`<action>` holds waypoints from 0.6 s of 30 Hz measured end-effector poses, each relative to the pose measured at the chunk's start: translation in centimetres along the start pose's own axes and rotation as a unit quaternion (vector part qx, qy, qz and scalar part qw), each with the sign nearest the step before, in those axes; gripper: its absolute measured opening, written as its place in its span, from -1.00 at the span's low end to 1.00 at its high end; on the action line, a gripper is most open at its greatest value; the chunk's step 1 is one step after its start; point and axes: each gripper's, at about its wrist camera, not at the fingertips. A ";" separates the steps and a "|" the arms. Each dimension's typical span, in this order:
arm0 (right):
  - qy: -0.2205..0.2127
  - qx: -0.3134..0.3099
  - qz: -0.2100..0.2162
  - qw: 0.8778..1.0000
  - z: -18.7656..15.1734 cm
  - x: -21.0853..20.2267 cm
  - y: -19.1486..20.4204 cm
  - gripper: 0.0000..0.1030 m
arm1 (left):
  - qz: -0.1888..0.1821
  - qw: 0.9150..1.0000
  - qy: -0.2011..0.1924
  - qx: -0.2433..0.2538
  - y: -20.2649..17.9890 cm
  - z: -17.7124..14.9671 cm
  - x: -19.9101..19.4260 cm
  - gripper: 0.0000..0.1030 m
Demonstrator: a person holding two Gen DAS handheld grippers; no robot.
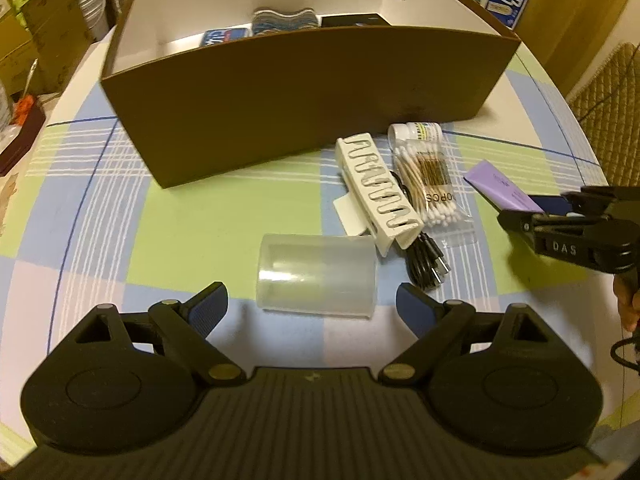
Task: Organize objects
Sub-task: 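Grasp the purple tube with the right tool while the left tool grasps the clear plastic cup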
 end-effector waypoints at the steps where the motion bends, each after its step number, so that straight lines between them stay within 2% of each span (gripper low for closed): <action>1: 0.001 0.005 -0.005 1.000 0.0 0.0 -0.1 -0.40 | -0.001 1.000 0.002 0.004 -0.1 0.0 0.2 0.73; 4: 0.004 0.028 -0.015 0.999 -0.1 -0.1 -0.8 -0.41 | 0.000 1.000 0.008 0.015 -0.4 0.2 1.1 0.73; 11: 0.005 0.036 -0.016 0.999 -0.7 -0.5 -1.4 -0.40 | 0.003 0.999 0.025 0.023 -0.4 0.9 3.1 0.71; 18: 0.006 0.040 -0.020 0.999 -0.7 -0.3 -1.5 -0.40 | -0.004 0.999 0.037 0.026 -0.3 1.7 4.4 0.42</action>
Point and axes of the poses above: each gripper's, at about its wrist camera, not at the fingertips, and x roughly the way its jaws point, y to its left, z to its top, and after that the axes turned 10 degrees about -x, right-handed
